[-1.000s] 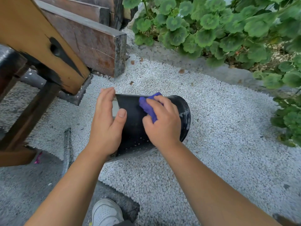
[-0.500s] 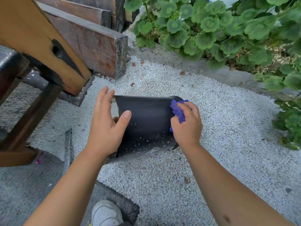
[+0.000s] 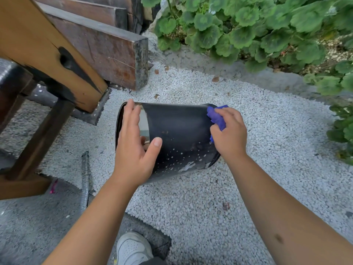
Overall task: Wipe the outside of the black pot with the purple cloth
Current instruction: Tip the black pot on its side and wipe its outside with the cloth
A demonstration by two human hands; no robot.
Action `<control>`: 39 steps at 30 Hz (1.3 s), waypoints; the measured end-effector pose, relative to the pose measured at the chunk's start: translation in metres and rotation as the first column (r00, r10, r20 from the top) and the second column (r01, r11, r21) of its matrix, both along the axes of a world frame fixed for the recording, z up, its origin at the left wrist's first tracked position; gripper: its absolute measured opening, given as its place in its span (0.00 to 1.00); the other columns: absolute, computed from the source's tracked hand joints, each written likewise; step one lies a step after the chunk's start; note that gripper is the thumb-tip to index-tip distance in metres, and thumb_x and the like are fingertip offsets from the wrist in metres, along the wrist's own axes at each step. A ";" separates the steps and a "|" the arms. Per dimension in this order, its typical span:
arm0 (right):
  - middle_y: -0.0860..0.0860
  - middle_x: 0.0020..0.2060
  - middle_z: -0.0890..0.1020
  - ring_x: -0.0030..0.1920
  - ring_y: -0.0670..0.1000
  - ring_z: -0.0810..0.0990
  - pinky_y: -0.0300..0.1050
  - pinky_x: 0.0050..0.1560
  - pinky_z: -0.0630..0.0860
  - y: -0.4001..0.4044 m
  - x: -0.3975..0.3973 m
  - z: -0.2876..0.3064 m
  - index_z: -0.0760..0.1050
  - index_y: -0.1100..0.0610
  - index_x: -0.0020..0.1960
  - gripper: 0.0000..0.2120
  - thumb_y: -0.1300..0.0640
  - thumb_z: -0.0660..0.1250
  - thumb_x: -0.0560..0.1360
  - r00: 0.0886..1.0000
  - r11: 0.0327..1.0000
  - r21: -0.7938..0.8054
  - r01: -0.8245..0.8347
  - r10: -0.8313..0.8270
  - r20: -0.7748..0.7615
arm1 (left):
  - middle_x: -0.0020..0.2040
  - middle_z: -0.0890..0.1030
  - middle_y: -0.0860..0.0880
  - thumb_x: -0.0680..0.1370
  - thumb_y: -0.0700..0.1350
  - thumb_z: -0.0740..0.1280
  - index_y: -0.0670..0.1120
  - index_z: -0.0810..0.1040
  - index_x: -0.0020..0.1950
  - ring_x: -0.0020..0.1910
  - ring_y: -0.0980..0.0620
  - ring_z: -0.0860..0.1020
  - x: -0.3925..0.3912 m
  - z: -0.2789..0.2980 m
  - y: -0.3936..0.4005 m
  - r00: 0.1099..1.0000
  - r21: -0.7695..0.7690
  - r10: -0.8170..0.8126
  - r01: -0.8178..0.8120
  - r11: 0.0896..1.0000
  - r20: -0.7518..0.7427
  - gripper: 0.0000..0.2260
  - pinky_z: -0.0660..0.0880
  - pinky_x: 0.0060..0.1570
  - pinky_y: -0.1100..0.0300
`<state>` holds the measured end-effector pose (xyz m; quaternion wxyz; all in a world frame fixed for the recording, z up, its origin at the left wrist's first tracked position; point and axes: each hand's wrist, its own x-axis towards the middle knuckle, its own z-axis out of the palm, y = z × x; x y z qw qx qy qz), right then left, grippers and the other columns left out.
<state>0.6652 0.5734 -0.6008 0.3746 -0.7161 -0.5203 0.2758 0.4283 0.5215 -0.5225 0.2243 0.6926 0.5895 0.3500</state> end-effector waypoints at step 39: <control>0.58 0.72 0.66 0.69 0.63 0.64 0.47 0.65 0.60 -0.053 -0.037 -0.034 0.70 0.60 0.68 0.19 0.56 0.65 0.78 0.986 1.000 0.013 0.006 -0.009 0.168 | 0.81 0.46 0.53 0.79 0.62 0.54 0.43 0.52 0.81 0.79 0.61 0.45 -0.003 -0.008 0.016 0.992 -0.051 0.107 -0.104 0.993 0.070 0.36 0.57 0.76 0.44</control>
